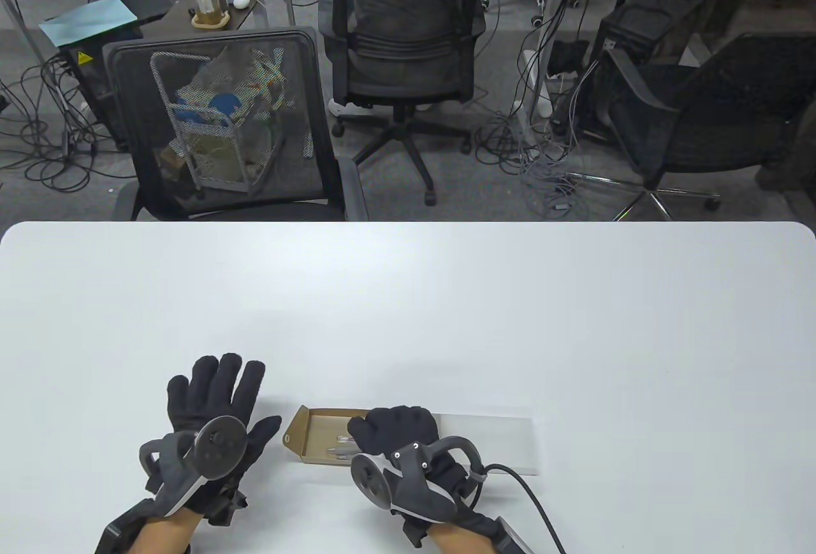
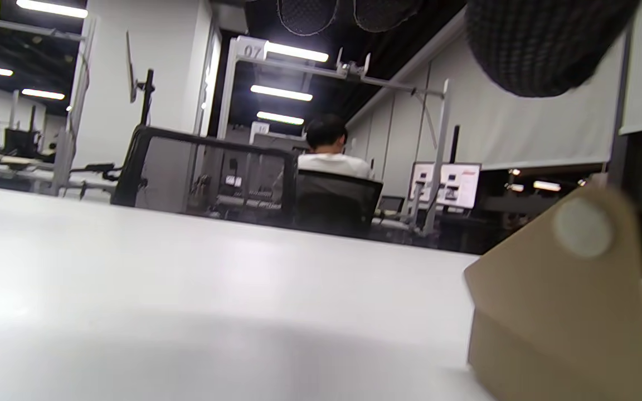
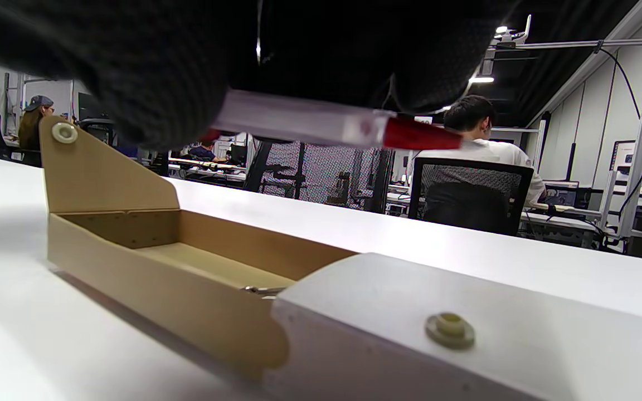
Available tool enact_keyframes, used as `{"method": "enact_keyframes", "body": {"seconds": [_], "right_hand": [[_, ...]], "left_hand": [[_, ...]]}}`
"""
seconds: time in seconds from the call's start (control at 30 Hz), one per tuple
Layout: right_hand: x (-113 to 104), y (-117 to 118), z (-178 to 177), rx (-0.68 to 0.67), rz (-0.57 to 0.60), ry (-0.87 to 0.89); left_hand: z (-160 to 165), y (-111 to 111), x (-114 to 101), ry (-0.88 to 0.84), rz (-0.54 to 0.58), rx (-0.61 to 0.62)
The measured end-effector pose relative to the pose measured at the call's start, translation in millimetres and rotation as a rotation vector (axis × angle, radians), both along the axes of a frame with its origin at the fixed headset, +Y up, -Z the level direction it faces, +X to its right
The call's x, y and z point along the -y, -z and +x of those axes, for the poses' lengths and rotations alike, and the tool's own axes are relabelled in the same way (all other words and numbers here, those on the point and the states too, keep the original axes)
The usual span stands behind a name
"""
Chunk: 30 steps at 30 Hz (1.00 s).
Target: Pack snap-button pull-out pencil case
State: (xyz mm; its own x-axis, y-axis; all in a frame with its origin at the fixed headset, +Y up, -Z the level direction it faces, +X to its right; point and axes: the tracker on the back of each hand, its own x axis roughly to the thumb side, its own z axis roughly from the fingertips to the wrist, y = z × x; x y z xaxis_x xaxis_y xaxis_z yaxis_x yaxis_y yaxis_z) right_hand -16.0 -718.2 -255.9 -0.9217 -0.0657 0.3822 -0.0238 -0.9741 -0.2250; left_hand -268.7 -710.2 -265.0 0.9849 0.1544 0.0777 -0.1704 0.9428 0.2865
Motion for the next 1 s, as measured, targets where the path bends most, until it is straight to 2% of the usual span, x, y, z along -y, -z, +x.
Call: {"method": "enact_keyframes", "body": {"seconds": [0.1, 0.27, 0.4, 0.53, 0.7, 1.0], "right_hand": [[-0.5, -1.6, -1.4, -0.006, 0.005, -0.001], [0.9, -4.2, -3.2, -0.022, -0.006, -0.009], [0.7, -5.7, -4.0, -0.03, -0.008, -0.012], [2.7, -6.2, -5.1, -0.034, -0.015, -0.024], [3.9, -6.4, -5.7, -0.033, -0.016, -0.03], [4.8, -5.7, -3.6, -0.039, -0.039, -0.03]], "left_hand": [[24.8, -14.3, -5.9, 0.031, 0.073, 0.113], [62.5, -23.6, 3.2, 0.124, 0.059, 0.25], [79.1, -23.5, 13.2, 0.183, 0.041, 0.274], [91.4, -26.1, 17.7, 0.237, 0.093, 0.262], [97.2, -28.9, 20.3, 0.247, 0.145, 0.274], [98.9, -28.1, 25.0, 0.241, 0.155, 0.327]]}}
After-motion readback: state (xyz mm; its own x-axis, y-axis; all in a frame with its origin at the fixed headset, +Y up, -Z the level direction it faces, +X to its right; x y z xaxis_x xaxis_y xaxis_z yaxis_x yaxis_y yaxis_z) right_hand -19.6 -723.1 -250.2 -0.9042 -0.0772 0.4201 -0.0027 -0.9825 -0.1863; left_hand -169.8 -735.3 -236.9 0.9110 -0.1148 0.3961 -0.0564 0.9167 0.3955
